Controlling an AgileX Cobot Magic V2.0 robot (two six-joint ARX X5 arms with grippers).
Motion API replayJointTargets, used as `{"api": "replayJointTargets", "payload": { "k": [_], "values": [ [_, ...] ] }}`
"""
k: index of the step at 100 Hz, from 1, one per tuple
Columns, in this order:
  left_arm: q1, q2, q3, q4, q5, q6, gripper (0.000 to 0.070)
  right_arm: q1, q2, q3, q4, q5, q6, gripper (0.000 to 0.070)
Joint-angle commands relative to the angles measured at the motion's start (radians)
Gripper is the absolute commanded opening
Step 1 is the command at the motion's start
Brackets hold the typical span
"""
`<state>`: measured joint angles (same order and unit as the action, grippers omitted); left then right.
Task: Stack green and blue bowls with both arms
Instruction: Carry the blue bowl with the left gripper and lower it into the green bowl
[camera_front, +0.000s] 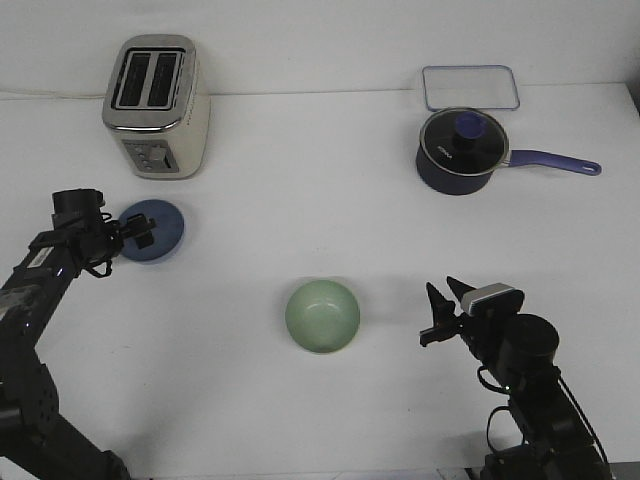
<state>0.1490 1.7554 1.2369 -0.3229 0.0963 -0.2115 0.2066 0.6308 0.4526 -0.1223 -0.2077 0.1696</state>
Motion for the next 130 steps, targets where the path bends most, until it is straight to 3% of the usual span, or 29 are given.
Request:
{"api": "replayJointTargets", "payload": {
  "k": [1, 9, 34, 63, 92, 112, 130],
  "values": [
    [0.002, 0.031, 0.015, -0.006, -0.003, 0.023, 0.0138, 0.002, 0.005, 0.006, 0.006, 0.000, 0.006, 0.0264],
    [0.002, 0.032, 0.015, -0.017, -0.003, 0.045, 0.0001, 0.002, 0.005, 0.006, 0.006, 0.000, 0.006, 0.0264],
    [0.002, -0.056, 0.016, -0.040, 0.040, 0.066, 0.0013, 0.002, 0.005, 0.006, 0.006, 0.000, 0.006, 0.0264],
    [-0.065, -0.310, 0.016, -0.139, 0.275, 0.153, 0.0013, 0.002, 0.005, 0.006, 0.009, 0.000, 0.006, 0.0264],
    [-0.372, -0.388, 0.015, -0.275, 0.308, 0.159, 0.0013, 0.002, 0.005, 0.006, 0.008, -0.001, 0.006, 0.0264],
    [-0.609, -0.346, 0.015, -0.204, 0.256, 0.120, 0.0013, 0.002, 0.005, 0.006, 0.009, -0.001, 0.010, 0.0264],
    [-0.718, -0.254, 0.015, -0.182, 0.232, 0.117, 0.0013, 0.002, 0.005, 0.006, 0.009, -0.001, 0.010, 0.0264]
  ]
}}
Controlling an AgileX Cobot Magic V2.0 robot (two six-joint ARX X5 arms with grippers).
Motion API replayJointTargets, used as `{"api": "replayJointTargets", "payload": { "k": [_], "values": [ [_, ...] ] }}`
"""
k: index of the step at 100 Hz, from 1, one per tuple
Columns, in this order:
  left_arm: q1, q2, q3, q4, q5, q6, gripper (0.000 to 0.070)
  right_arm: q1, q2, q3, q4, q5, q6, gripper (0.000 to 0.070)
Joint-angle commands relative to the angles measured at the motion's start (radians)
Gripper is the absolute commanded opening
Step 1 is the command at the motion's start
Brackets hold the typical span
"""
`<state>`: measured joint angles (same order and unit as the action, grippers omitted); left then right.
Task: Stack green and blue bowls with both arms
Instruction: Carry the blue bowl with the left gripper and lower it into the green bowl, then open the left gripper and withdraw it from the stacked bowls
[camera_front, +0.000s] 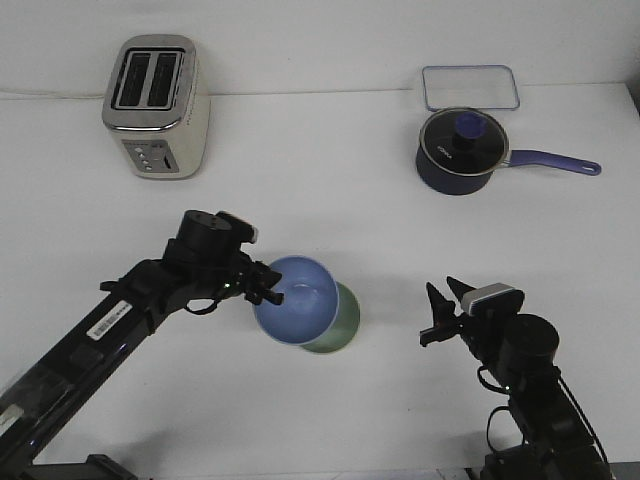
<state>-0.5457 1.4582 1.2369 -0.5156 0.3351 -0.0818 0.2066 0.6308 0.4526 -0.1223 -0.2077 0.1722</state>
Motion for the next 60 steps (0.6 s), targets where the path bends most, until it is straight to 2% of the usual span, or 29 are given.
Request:
{"api": "replayJointTargets", "payload": {
  "k": [1, 23, 29, 32, 42, 49, 53, 60],
  "values": [
    [-0.027, 0.049, 0.015, 0.013, -0.006, -0.012, 0.0013, 0.002, 0.005, 0.006, 0.009, -0.001, 0.007, 0.0264],
    [-0.079, 0.168, 0.015, 0.084, -0.024, -0.012, 0.0015, 0.002, 0.005, 0.006, 0.008, -0.001, 0.009, 0.0264],
    [-0.084, 0.185, 0.015, 0.097, -0.024, -0.013, 0.0034, 0.002, 0.005, 0.006, 0.008, -0.001, 0.011, 0.0264],
    [-0.086, 0.190, 0.015, 0.100, -0.023, -0.013, 0.0085, 0.002, 0.005, 0.006, 0.008, -0.001, 0.011, 0.0264],
    [-0.089, 0.193, 0.015, 0.100, -0.021, -0.010, 0.0351, 0.002, 0.005, 0.006, 0.008, 0.000, 0.011, 0.0264],
    [-0.090, 0.189, 0.016, 0.100, -0.020, -0.005, 0.0501, 0.002, 0.005, 0.006, 0.008, 0.000, 0.011, 0.0264],
    [-0.089, 0.183, 0.016, 0.100, -0.020, -0.005, 0.0555, 0.002, 0.005, 0.006, 0.008, 0.000, 0.011, 0.0264],
    [-0.073, 0.160, 0.016, 0.100, -0.021, -0.005, 0.0585, 0.002, 0.005, 0.006, 0.007, 0.000, 0.011, 0.0264]
  ]
}}
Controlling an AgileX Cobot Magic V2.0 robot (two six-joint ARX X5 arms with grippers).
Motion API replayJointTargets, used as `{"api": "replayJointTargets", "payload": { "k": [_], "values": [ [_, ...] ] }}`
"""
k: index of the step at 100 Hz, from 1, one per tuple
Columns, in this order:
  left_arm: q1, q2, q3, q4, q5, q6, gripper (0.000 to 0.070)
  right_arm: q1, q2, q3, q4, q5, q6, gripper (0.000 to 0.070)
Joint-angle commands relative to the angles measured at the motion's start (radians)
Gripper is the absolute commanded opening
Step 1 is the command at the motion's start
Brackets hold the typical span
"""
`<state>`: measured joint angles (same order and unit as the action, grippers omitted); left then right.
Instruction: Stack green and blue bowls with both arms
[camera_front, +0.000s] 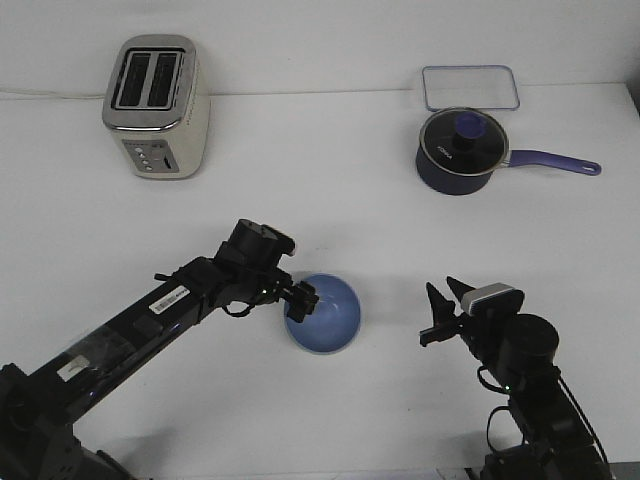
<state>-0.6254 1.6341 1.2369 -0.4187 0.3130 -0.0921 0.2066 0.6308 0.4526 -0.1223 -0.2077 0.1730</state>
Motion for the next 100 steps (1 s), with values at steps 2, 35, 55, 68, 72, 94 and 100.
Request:
{"api": "replayJointTargets", "payload": {
  "k": [2, 35, 55, 68, 72, 94, 100],
  "values": [
    [0.013, -0.027, 0.016, 0.003, 0.001, 0.005, 0.0585, 0.002, 0.005, 0.006, 0.008, 0.000, 0.011, 0.0264],
    [0.216, -0.358, 0.015, 0.028, -0.213, 0.110, 0.0570, 0.002, -0.001, 0.006, 0.013, 0.006, 0.016, 0.0264],
    [0.375, -0.545, -0.014, 0.008, -0.212, 0.169, 0.0292, 0.002, -0.087, 0.006, -0.002, 0.050, 0.034, 0.0119],
    [0.454, -0.694, -0.168, 0.085, -0.212, 0.189, 0.0000, 0.002, -0.190, 0.006, -0.069, 0.122, 0.026, 0.0000],
    [0.473, -0.752, -0.241, 0.136, -0.212, 0.189, 0.0012, 0.002, -0.225, 0.005, -0.093, 0.142, 0.014, 0.0000],
    [0.525, -1.093, -0.697, 0.517, -0.221, 0.169, 0.0011, 0.002, -0.388, -0.010, -0.140, 0.185, -0.040, 0.0000],
    [0.529, -1.157, -0.781, 0.578, -0.268, 0.142, 0.0011, 0.002, -0.410, -0.016, -0.131, 0.193, -0.040, 0.0000]
  ]
}}
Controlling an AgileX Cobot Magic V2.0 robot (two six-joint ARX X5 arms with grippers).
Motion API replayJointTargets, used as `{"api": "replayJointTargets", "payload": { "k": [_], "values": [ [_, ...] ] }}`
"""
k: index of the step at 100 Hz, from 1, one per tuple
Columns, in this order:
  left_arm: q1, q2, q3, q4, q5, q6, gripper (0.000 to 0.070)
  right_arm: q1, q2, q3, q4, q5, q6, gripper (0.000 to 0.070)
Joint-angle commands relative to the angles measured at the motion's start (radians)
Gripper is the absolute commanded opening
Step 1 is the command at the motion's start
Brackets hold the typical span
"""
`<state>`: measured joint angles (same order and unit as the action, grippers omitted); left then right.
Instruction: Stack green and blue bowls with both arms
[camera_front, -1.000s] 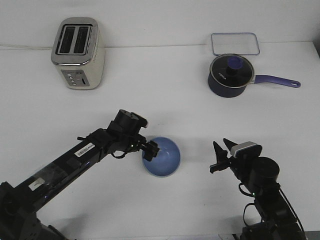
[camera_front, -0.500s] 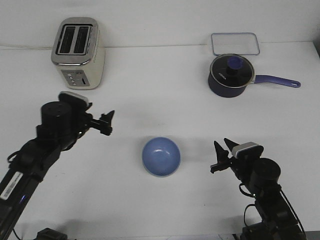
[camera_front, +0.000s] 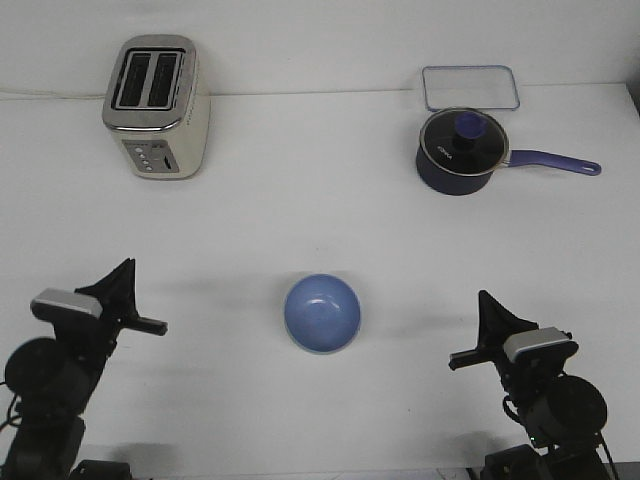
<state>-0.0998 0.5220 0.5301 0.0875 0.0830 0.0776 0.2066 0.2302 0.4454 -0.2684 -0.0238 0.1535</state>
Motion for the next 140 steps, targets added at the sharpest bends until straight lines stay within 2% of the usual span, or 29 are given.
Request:
{"api": "replayJointTargets", "payload": {
  "k": [1, 13, 100, 125, 140],
  "values": [
    [0.003, -0.054, -0.084, 0.076, -0.047, -0.032, 0.0011, 0.002, -0.011, -0.009, 0.015, 0.012, -0.021, 0.0000],
    [0.003, -0.113, -0.129, 0.043, -0.115, -0.069, 0.0012, 0.002, -0.013, -0.010, 0.022, 0.032, -0.019, 0.0000],
    [0.004, -0.156, -0.140, 0.030, -0.113, -0.061, 0.0013, 0.002, -0.013, -0.010, 0.040, 0.025, -0.020, 0.0000],
    [0.022, -0.374, -0.358, -0.004, -0.100, -0.078, 0.0013, 0.002, -0.013, -0.010, 0.040, 0.025, -0.020, 0.0000],
    [0.027, -0.497, -0.467, 0.040, -0.100, -0.089, 0.0013, 0.002, -0.014, -0.010, 0.040, 0.025, -0.020, 0.0000]
  ]
}}
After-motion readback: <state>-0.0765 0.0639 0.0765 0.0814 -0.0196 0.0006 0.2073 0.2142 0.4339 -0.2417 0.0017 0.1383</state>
